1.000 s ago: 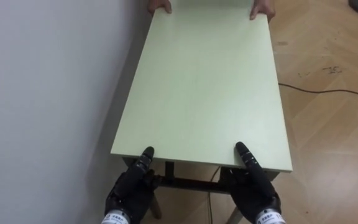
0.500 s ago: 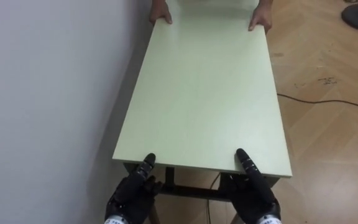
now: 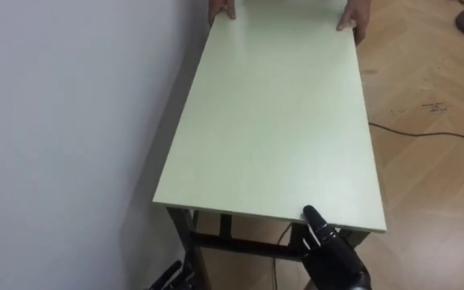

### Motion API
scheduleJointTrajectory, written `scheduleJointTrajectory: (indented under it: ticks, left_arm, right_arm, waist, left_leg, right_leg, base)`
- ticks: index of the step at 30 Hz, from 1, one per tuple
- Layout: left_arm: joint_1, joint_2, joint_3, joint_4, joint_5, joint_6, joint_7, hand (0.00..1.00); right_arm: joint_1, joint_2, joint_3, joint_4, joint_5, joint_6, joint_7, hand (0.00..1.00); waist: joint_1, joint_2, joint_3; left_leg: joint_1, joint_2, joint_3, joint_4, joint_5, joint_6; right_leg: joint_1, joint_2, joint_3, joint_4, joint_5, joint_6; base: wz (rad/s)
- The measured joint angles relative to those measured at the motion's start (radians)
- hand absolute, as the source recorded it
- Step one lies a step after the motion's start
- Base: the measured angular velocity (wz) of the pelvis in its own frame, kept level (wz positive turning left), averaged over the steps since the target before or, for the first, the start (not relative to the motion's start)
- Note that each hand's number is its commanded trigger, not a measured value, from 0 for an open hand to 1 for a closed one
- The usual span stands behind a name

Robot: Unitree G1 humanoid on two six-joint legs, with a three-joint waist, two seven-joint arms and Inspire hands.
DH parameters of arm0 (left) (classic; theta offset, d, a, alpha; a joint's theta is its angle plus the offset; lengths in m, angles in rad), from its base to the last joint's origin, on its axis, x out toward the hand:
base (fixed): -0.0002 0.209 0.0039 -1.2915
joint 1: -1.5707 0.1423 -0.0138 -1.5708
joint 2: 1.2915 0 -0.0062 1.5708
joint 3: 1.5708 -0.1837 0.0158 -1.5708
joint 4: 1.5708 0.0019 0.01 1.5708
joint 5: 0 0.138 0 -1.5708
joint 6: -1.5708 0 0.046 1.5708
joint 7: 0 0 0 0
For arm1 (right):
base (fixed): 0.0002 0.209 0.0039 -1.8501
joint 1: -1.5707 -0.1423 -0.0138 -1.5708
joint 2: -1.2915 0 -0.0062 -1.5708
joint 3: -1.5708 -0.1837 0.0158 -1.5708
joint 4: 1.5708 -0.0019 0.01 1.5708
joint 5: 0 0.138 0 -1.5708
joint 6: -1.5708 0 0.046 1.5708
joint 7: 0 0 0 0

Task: Move table with human

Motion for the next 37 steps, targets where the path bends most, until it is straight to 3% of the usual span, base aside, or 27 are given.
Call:
scheduleJointTrajectory:
  ticks: [13, 21, 27, 37]
  left_arm:
    - [0.002, -0.002, 0.004, 0.042, 0.007, -0.006, 0.014, 0.00]
    - [0.008, -0.003, 0.034, 0.061, 0.024, -0.007, 0.020, 0.00]
    - [-0.018, -0.003, 0.061, 0.173, 0.029, -0.023, 0.042, 0.00]
    - [-0.020, -0.012, 0.097, 0.194, 0.117, -0.021, 0.042, 0.00]
  right_arm:
    - [0.016, -0.003, -0.004, 0.151, -0.103, 0.019, 0.005, 0.00]
    - [0.038, -0.009, -0.012, 0.234, -0.282, 0.023, -0.026, 0.00]
    - [0.018, -0.017, -0.048, 0.374, -0.369, 0.022, -0.071, 0.00]
    - [0.059, -0.025, -0.102, 0.467, -0.489, 0.038, -0.157, 0.00]
  waist:
    - [0.000, -0.002, -0.0052]
    - [-0.003, -0.015, -0.0158]
    - [-0.002, -0.021, -0.0160]
    - [0.000, -0.021, -0.0151]
  left_leg:
    - [-0.013, -0.001, -0.002, 0.016, -0.003, 0.006]
    - [-0.009, -0.007, -0.011, 0.016, -0.001, 0.011]
    - [0.001, -0.009, -0.013, 0.012, 0.000, 0.013]
    - [0.004, -0.008, -0.010, 0.012, 0.000, 0.013]
  right_leg:
    - [-0.001, 0.000, 0.014, 0.002, 0.000, 0.001]
    - [-0.001, -0.004, -0.009, -0.002, 0.000, 0.001]
    - [0.003, -0.006, -0.011, 0.004, 0.003, 0.006]
    - [0.003, -0.006, -0.007, 0.001, 0.004, 0.006]
  base:
    - [0.01]
    - [0.02]
    - [0.00]
    - [-0.03]
